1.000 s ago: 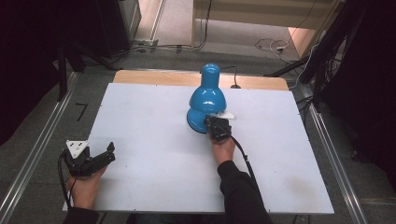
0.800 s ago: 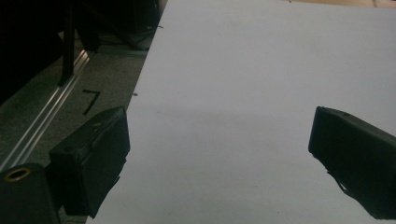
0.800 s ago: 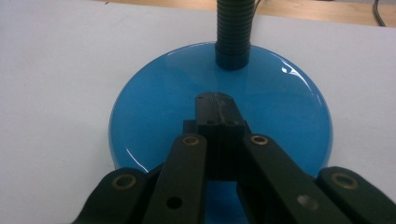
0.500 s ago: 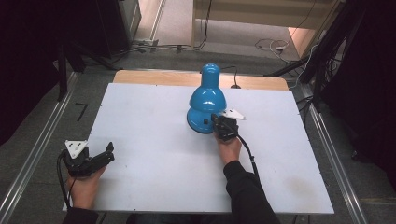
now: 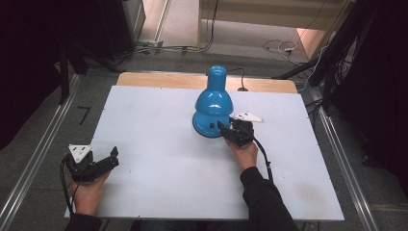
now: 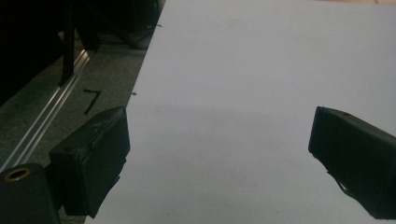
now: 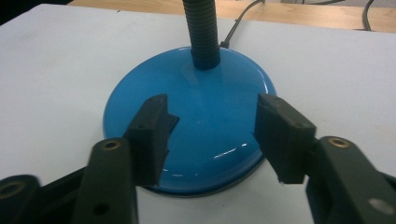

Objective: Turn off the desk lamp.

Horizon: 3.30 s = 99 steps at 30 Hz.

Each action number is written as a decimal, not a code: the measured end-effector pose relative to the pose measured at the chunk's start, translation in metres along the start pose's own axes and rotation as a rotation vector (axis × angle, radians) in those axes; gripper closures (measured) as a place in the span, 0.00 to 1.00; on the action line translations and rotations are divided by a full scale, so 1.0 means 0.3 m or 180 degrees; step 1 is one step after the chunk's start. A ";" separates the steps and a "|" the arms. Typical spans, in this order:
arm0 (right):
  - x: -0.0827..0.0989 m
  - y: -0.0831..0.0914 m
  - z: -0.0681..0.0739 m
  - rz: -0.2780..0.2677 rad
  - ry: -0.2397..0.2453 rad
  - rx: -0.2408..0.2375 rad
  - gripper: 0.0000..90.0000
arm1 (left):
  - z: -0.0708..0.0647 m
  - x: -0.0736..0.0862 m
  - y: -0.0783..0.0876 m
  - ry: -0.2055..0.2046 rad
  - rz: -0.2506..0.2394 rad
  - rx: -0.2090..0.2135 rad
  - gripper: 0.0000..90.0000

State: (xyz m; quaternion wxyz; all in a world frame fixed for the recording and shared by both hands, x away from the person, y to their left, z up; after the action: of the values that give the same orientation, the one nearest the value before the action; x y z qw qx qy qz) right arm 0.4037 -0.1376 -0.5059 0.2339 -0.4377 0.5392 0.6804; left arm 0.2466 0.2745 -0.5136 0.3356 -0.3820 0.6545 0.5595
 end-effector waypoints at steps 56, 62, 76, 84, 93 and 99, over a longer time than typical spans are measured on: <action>0.123 0.287 -0.298 -0.0010 -0.0048 0.0256 0.18 | 0.002 0.009 -0.009 0.0017 0.0060 -0.0037 0.07; 0.129 0.294 -0.310 -0.0015 -0.0073 0.0275 0.18 | 0.000 0.008 -0.008 0.0006 0.0059 -0.0032 0.07; 0.144 0.321 -0.349 -0.0010 -0.0121 0.0320 0.18 | 0.000 0.009 -0.009 0.0012 0.0072 -0.0045 0.07; 0.152 0.342 -0.372 -0.0014 -0.0153 0.0350 0.18 | 0.001 0.010 -0.006 0.0015 0.0068 -0.0045 0.07; 0.174 0.371 -0.425 -0.0002 -0.0217 0.0442 0.18 | 0.000 0.011 -0.008 0.0008 0.0066 -0.0045 0.07; 0.187 0.396 -0.463 -0.0001 -0.0273 0.0515 0.18 | 0.002 0.011 -0.009 0.0013 0.0080 -0.0046 0.07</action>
State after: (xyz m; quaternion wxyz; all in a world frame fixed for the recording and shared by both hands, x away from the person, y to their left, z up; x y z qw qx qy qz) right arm 0.3291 -0.3134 -0.4957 0.2915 -0.3878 0.5819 0.6527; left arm 0.2472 0.2743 -0.5178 0.3245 -0.3774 0.6559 0.5675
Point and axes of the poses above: each handheld gripper's, and its own axes: y roughly backward along the jaws, x roughly out of its underside, z roughly to its left, the point moved 3 cm from there along -y, roughly forward along the jaws, and after that the axes turned 9 degrees about x, right-handed, at the moved point
